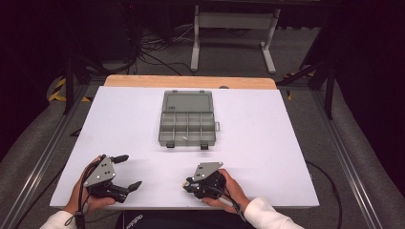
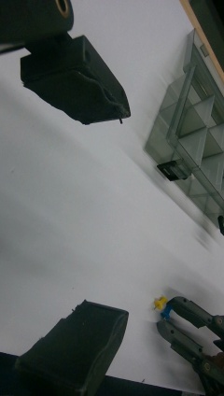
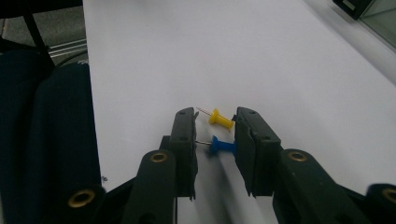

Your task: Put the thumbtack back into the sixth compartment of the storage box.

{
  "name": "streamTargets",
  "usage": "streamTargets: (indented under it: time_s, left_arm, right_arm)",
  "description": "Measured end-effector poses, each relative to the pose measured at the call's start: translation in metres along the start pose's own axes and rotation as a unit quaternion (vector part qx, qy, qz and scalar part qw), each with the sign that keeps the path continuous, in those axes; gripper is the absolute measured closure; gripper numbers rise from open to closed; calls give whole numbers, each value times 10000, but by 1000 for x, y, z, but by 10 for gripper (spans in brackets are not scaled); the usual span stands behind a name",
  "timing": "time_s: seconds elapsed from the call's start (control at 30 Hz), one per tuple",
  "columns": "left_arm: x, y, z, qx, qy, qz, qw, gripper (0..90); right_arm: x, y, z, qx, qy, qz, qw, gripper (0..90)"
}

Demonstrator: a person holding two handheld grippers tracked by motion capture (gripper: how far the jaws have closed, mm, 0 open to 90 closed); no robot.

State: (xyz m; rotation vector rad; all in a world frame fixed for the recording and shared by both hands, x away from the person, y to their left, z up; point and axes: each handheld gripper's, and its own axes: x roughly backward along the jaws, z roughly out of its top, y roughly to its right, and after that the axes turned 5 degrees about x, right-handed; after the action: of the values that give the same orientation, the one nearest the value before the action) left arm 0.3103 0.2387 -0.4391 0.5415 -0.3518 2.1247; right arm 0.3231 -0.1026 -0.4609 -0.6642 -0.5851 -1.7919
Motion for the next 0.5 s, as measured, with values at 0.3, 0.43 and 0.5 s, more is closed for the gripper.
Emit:
streamTargets:
  time_s: [0.3, 0.43, 0.5]
  left_arm:
    - [1, 0, 0, 27, 37, -9, 10000, 61]
    - [1, 0, 0, 15, 59, 5, 10000, 61]
    - [2, 0, 1, 21, 74, 6, 10000, 60]
  right_arm:
    - [1, 2, 0, 5, 4, 48, 10000, 699]
    - [4, 3, 1, 26, 50, 4, 10000, 699]
    - [6, 4, 2, 15, 76, -37, 10000, 700]
